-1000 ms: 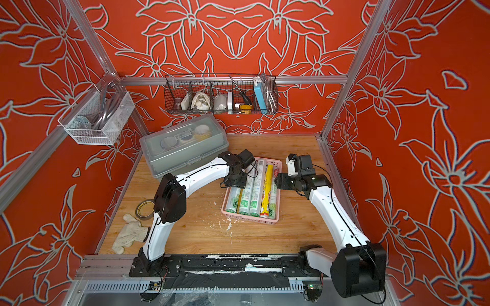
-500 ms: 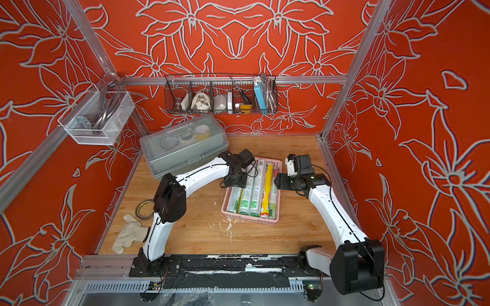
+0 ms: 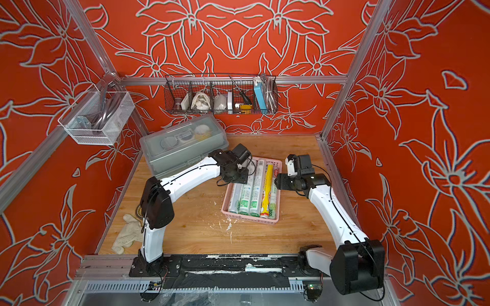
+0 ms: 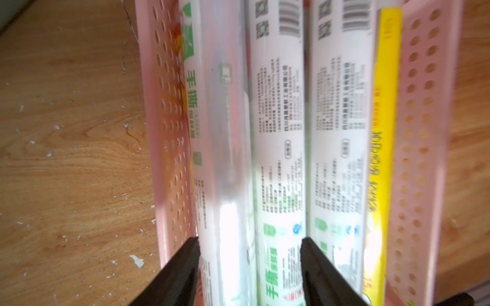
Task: Put the plastic wrap into the basket
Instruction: Place the plastic wrap in the basket, then reset both arms
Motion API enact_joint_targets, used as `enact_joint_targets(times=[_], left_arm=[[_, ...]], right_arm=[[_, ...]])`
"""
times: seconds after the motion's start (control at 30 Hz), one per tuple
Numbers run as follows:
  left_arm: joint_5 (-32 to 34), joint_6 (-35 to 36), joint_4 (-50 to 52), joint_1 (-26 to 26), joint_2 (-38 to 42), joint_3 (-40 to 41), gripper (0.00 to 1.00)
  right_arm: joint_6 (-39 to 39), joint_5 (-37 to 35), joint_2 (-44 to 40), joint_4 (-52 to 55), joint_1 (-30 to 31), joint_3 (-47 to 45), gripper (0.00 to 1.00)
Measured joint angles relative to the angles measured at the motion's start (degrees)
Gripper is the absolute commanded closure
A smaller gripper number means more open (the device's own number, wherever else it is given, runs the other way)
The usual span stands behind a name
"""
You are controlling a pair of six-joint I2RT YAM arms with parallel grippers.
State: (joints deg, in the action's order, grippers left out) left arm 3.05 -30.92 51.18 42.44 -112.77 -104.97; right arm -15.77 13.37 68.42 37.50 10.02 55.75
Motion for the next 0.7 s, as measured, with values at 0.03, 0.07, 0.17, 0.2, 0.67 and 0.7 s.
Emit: enact_joint_targets(times=[0.03, 0.07, 0.17, 0.2, 0.67, 0.7], left_arm=[[0.42, 0.42, -0.83, -0.07, 1.9, 0.94, 0.37], [1.11, 1.03, -1.86, -0.13, 4.28, 2.25, 0.37], [3.98, 3.08, -6.36, -0.63, 12.81, 8.39, 0.32], [5.11, 4.07, -8.52, -0.98, 16.28, 11.37, 0.3], [21.73, 15.02, -37.83, -11.85, 50.03, 54.34, 0.12], [22.36, 15.43, -39.58, -12.28, 51.47, 56.98, 0.12]], right_arm=[[0.02, -0.17, -0.24, 0.39, 0.0, 0.37, 0.31], [0.0, -0.5, -0.5, 0.81, -0.02, 0.9, 0.3], [0.07, -1.88, -1.99, 1.18, -0.07, 2.12, 0.3], [0.11, -2.54, -2.71, 1.31, -0.11, 2.49, 0.3], [2.62, -20.52, -8.13, -8.87, -0.57, -1.57, 0.0], [3.06, -21.66, -8.0, -10.23, -0.74, -2.69, 0.0]])
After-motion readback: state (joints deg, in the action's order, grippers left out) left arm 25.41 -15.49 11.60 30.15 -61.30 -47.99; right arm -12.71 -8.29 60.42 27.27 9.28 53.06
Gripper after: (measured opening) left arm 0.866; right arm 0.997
